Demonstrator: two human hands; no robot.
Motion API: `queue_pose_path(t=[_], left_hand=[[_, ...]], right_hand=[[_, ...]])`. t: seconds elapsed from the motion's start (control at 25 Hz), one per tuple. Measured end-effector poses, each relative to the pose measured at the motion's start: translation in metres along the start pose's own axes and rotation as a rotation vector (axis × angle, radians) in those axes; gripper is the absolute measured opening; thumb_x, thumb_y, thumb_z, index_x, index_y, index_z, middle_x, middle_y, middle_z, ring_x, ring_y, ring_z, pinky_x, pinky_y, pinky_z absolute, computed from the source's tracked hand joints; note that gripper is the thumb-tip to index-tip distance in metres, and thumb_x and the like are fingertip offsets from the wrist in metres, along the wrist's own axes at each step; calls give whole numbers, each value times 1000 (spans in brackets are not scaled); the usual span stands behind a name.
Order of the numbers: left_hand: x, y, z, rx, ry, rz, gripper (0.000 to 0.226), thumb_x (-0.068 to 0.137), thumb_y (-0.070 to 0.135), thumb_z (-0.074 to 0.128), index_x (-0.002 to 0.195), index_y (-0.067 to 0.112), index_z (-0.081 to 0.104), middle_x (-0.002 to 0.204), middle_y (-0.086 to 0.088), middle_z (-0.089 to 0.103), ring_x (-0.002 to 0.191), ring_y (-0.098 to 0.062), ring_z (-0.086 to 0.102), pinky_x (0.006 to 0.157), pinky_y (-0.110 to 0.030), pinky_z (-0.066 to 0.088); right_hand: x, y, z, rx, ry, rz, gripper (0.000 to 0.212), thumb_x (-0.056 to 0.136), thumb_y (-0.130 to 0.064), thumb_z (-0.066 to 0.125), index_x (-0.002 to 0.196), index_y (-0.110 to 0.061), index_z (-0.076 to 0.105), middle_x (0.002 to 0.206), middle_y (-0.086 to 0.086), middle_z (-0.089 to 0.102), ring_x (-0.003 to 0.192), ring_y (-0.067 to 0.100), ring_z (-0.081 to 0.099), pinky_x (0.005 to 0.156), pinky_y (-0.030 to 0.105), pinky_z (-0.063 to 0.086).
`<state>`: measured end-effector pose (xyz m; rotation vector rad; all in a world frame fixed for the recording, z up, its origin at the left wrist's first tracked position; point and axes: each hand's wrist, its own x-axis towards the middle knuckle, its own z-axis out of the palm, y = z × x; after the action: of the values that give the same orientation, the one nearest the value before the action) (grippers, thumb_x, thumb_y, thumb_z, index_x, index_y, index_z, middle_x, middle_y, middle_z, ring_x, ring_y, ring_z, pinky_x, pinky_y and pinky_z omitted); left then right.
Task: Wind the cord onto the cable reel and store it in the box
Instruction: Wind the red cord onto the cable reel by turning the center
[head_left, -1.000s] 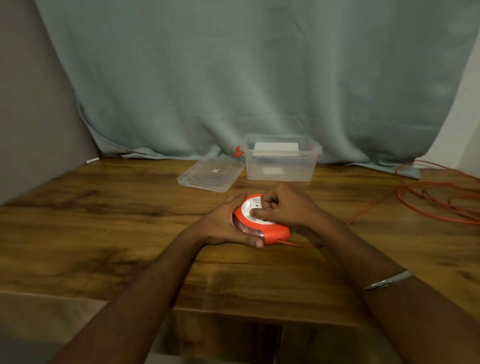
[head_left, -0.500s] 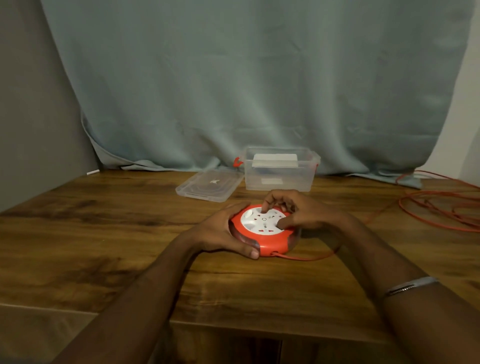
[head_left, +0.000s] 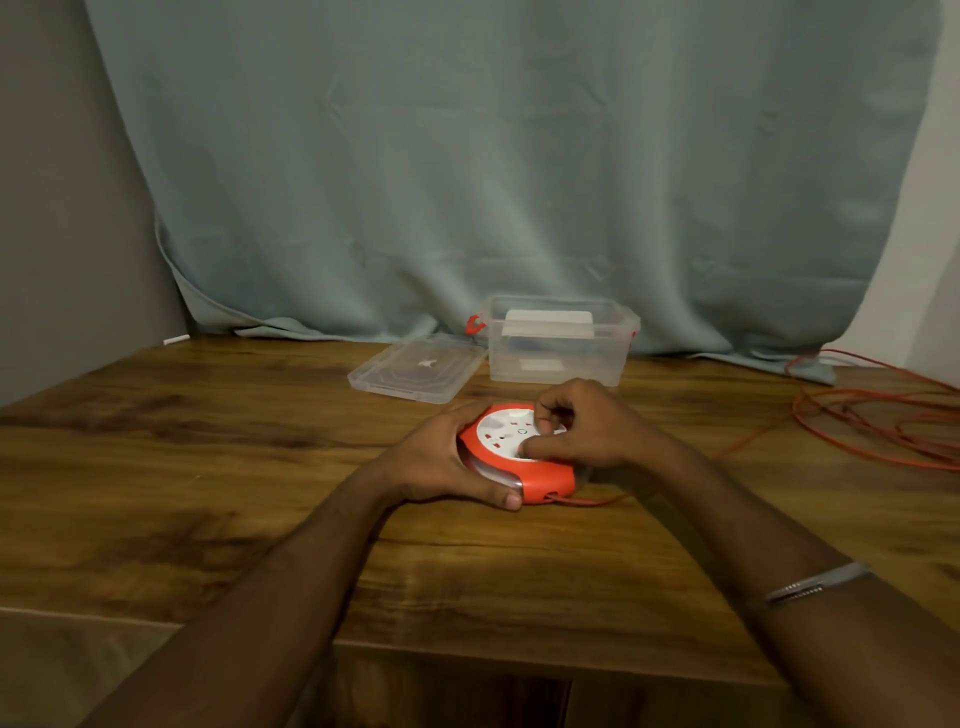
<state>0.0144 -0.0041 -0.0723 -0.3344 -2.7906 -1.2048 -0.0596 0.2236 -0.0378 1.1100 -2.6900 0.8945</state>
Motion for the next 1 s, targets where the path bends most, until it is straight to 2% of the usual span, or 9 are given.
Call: queue_pose_path(t=[0.2,0.32,0.4,0.44,0.52,0.68,0.76,0.88,1.0], left_hand=[[0,-1,0,2,-19,-5,119,65,36,100,162,27,32,125,37,43,106,19,48,79,6,39],[1,-3,0,-8,-43,-10,127,63,40,101,165,28,26,144,25,45,114,13,50,85,1,41],[0,-3,0,-42,-38,-6,135,58,42,103,166,30,23,153,18,45,124,5,52,96,-7,44],[0,-5,-1,-57,-31,-5,139,55,44,104,167,31,21,155,17,44,131,1,51,101,-11,45],[0,-6,-2,-77,-32,0,145,52,44,105,167,32,19,156,17,46,140,-6,50,107,-16,46],[1,-5,-2,-89,-85,20,158,52,48,104,165,50,-6,168,12,32,150,-8,38,122,-32,38],[0,-5,-3,-99,-96,27,158,54,44,104,163,54,-11,170,10,31,150,-8,36,120,-27,36],[0,-6,-2,-108,-81,30,157,55,42,104,163,55,-9,166,10,35,146,-4,40,114,-19,38],[-2,-6,-1,-116,-70,34,155,59,34,104,164,52,-8,154,17,42,132,10,46,102,-5,40]], right_hand=[[3,-17,11,-186,115,59,55,71,-61,82,53,-18,53,52,-3,58,54,12,54,54,33,38],[3,-19,10,-211,149,19,50,76,-53,81,53,-18,52,50,-4,55,53,10,52,55,30,35],[2,-16,3,-98,152,-57,21,74,-33,80,73,-24,61,67,-7,69,59,8,58,58,36,47],[3,-11,-3,1,130,-92,24,71,-22,78,87,-28,61,82,-10,75,61,9,60,60,43,53],[1,-3,-15,121,33,-113,50,65,-9,74,104,-34,55,106,-14,78,69,18,66,66,49,57],[2,14,-25,91,-192,-70,64,71,-10,79,127,-29,54,117,-18,79,84,29,64,81,51,56],[3,17,-23,121,-218,-70,67,71,-13,79,132,-27,54,119,-16,78,94,41,64,81,51,56],[4,15,-22,163,-208,-74,67,67,-11,80,126,-29,55,114,-9,80,74,28,53,64,38,48],[3,14,-21,186,-189,-68,65,60,-25,83,119,-32,58,108,-6,79,86,36,62,71,51,54]])
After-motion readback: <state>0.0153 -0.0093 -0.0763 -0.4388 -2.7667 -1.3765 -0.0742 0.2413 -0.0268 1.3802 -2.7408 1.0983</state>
